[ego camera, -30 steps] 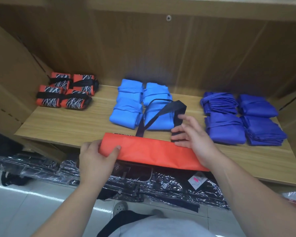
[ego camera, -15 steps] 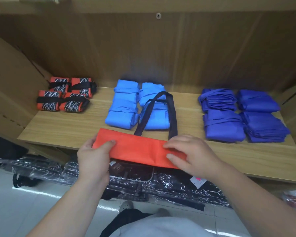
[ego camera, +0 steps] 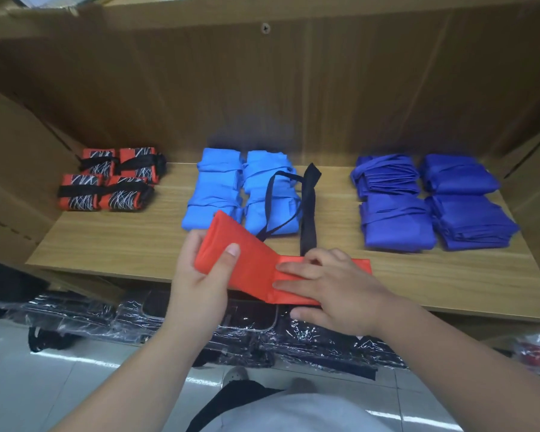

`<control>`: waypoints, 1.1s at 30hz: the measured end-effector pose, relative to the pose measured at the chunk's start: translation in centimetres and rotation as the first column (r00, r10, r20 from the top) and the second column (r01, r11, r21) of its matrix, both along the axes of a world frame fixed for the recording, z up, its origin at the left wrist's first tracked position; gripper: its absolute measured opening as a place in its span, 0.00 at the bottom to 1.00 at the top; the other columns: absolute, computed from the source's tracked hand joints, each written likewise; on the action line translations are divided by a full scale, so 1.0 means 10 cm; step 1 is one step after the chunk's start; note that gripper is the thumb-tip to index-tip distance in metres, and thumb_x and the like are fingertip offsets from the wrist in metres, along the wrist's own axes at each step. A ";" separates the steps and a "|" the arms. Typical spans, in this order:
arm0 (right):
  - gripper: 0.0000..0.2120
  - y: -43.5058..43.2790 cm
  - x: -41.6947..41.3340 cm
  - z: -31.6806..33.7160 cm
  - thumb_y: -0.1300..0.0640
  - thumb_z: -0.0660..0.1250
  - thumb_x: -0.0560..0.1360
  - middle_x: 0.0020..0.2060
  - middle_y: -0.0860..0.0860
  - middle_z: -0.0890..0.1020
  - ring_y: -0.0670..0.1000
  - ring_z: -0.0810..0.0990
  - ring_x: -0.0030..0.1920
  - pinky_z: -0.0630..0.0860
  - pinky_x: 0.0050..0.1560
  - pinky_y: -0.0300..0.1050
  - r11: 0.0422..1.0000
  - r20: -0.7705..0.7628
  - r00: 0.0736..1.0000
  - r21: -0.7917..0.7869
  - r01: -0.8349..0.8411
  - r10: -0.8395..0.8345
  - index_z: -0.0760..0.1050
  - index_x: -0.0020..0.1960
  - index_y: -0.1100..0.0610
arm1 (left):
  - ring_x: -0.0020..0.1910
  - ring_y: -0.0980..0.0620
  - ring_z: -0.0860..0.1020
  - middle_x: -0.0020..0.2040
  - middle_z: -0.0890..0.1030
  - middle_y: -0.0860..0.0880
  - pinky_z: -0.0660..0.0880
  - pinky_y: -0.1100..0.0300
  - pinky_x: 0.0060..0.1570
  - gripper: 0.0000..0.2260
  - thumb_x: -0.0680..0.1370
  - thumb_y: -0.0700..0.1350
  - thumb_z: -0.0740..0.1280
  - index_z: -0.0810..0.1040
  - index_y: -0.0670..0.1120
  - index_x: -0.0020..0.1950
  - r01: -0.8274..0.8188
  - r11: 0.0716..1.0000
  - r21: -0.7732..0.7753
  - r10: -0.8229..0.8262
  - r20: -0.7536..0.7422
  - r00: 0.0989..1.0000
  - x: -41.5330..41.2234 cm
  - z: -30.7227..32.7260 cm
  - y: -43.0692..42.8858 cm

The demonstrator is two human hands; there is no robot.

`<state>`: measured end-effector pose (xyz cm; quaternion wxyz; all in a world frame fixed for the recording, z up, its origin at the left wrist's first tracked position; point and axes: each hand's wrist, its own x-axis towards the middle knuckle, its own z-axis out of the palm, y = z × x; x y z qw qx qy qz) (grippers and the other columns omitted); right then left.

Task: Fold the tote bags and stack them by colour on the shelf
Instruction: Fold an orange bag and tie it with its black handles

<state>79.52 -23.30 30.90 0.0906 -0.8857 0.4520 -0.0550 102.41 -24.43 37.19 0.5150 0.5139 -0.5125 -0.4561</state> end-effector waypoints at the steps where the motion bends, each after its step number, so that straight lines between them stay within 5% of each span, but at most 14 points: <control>1: 0.26 -0.01 0.02 0.00 0.31 0.51 0.80 0.75 0.38 0.67 0.52 0.67 0.64 0.66 0.63 0.51 1.000 -0.003 1.000 0.010 0.005 -0.005 0.67 0.74 0.37 | 0.38 0.60 0.76 0.39 0.79 0.58 0.74 0.67 0.41 0.06 0.76 0.48 0.68 0.74 0.48 0.50 0.046 0.999 -0.019 -0.045 0.045 0.998 -0.03 0.01 0.00; 6: 0.27 -0.04 0.10 -0.02 0.30 0.49 0.79 0.74 0.41 0.68 0.55 0.69 0.64 0.67 0.62 0.53 0.998 0.000 0.998 -0.001 0.056 -0.056 0.64 0.75 0.38 | 0.64 0.64 0.76 0.63 0.79 0.67 0.71 0.67 0.63 0.16 0.81 0.48 0.64 0.71 0.62 0.68 0.228 0.969 -0.092 -0.195 0.276 0.941 -0.17 0.06 -0.04; 10: 0.28 -0.14 0.17 0.02 0.31 0.48 0.79 0.74 0.40 0.68 0.54 0.69 0.65 0.67 0.64 0.53 0.996 0.037 0.997 0.068 0.061 -0.064 0.66 0.75 0.39 | 0.60 0.72 0.74 0.57 0.78 0.72 0.67 0.76 0.59 0.19 0.83 0.45 0.62 0.67 0.67 0.67 0.310 0.934 -0.175 -0.188 0.496 0.848 -0.29 0.07 -0.05; 13: 0.23 -0.15 0.04 0.06 0.39 0.56 0.81 0.69 0.43 0.76 0.51 0.74 0.65 0.70 0.67 0.53 0.986 0.313 0.942 0.147 0.078 -0.122 0.75 0.70 0.46 | 0.58 0.65 0.76 0.58 0.79 0.59 0.70 0.71 0.60 0.21 0.81 0.45 0.61 0.69 0.60 0.74 0.315 0.925 -0.213 -0.132 0.599 0.790 -0.34 0.00 -0.08; 16: 0.14 0.07 -0.25 -0.05 0.45 0.63 0.78 0.53 0.44 0.81 0.51 0.76 0.55 0.75 0.56 0.55 0.930 0.396 0.869 -0.087 0.356 -0.296 0.84 0.55 0.49 | 0.62 0.57 0.75 0.63 0.79 0.53 0.65 0.73 0.64 0.23 0.80 0.41 0.61 0.71 0.49 0.75 0.358 0.903 -0.239 -0.105 0.684 0.722 -0.42 0.01 -0.11; 18: 0.13 0.26 -0.43 -0.14 0.47 0.65 0.77 0.52 0.43 0.81 0.50 0.77 0.54 0.76 0.56 0.54 0.890 0.455 0.810 -0.078 0.450 -0.370 0.85 0.55 0.49 | 0.62 0.52 0.74 0.65 0.79 0.49 0.65 0.70 0.65 0.24 0.78 0.39 0.61 0.71 0.46 0.75 0.411 0.875 -0.254 -0.097 0.741 0.664 -0.49 0.00 -0.10; 22: 0.14 0.43 -0.61 -0.22 0.48 0.66 0.79 0.60 0.43 0.82 0.48 0.79 0.59 0.75 0.62 0.51 0.924 0.492 0.806 -0.007 0.383 -0.331 0.83 0.61 0.50 | 0.58 0.44 0.77 0.68 0.78 0.48 0.78 0.50 0.56 0.29 0.74 0.46 0.55 0.68 0.48 0.76 0.531 0.832 -0.160 -0.075 0.916 0.395 -0.71 -0.10 -0.02; 26: 0.14 0.45 -0.64 -0.20 0.51 0.65 0.79 0.60 0.42 0.82 0.46 0.78 0.62 0.74 0.65 0.49 0.936 0.514 0.794 0.053 0.348 -0.324 0.83 0.61 0.52 | 0.59 0.43 0.76 0.68 0.78 0.47 0.74 0.45 0.54 0.30 0.69 0.47 0.63 0.71 0.50 0.73 0.567 0.822 -0.049 -0.052 0.986 0.160 -0.92 -0.29 0.03; 31: 0.28 0.52 -0.67 -0.09 0.54 0.64 0.76 0.62 0.40 0.81 0.41 0.74 0.67 0.69 0.68 0.41 0.838 0.547 0.637 0.392 0.379 -0.544 0.61 0.74 0.47 | 0.63 0.42 0.73 0.67 0.77 0.48 0.69 0.40 0.62 0.29 0.68 0.49 0.61 0.74 0.50 0.71 0.573 0.819 0.026 -0.095 0.991 0.091 -1.03 -0.49 0.07; 33: 0.35 0.53 -0.68 -0.09 0.58 0.65 0.77 0.61 0.38 0.79 0.39 0.72 0.69 0.67 0.70 0.38 0.842 0.543 0.646 0.398 0.365 -0.537 0.55 0.80 0.45 | 0.64 0.43 0.73 0.68 0.76 0.49 0.70 0.37 0.63 0.27 0.71 0.51 0.61 0.73 0.50 0.72 0.577 0.816 0.036 -0.126 0.985 0.116 -1.04 -0.51 0.06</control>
